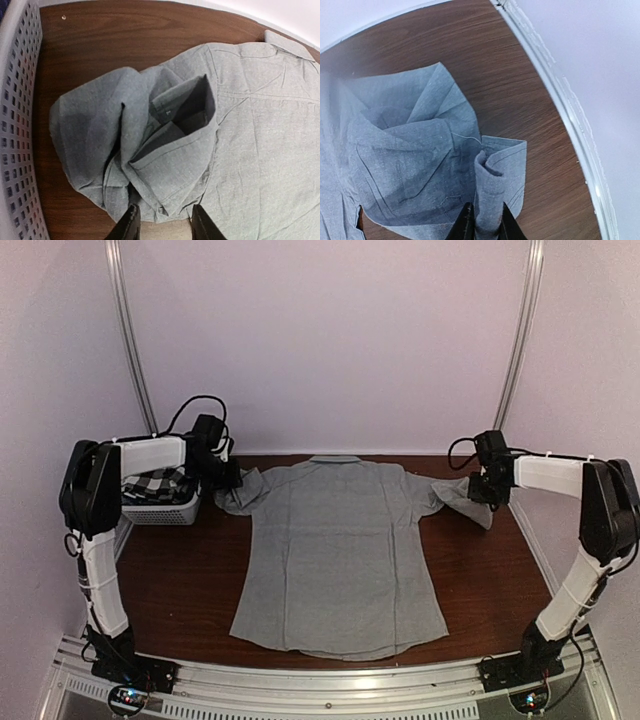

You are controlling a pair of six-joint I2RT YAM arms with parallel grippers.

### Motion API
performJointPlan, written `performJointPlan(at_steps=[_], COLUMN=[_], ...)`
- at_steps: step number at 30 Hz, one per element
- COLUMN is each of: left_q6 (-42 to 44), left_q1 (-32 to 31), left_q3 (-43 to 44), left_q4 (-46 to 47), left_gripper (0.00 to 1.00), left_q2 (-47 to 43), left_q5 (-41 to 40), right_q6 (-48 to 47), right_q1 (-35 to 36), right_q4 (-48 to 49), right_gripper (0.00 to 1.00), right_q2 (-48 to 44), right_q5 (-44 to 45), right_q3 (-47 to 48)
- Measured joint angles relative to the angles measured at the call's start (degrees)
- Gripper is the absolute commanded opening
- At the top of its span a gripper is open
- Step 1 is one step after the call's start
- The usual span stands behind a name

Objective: Fold and stack the long sleeve shirts
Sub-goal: Flatten out the square-folded shirt at the center of the board.

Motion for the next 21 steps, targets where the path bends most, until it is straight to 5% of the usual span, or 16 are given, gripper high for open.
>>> performJointPlan(at_steps=[5, 12, 21], left_q6=[1.01, 1.66, 2.03], left_q1=[-0.42, -2.62, -7.58], left_q3=[-0.59, -1.81, -3.02], left_q4=[-0.68, -1.03, -1.75], left_gripper=[0.63, 0.74, 0.74], left_q2=[-3.82, -8.96, -14.16], left_q5=[-0.72, -0.98, -0.04], right_q6=[-0.24, -1.40, -5.70], right_q1=[-2.01, -0.04, 9.53], right_q4=[-1.33, -2.45, -2.47], right_gripper=[0.16, 0.16, 0.16], right_q2=[-3.10, -6.16, -11.98], right_q5=[1.97, -0.17, 2.08], right_q3=[0.87, 3.45, 3.56])
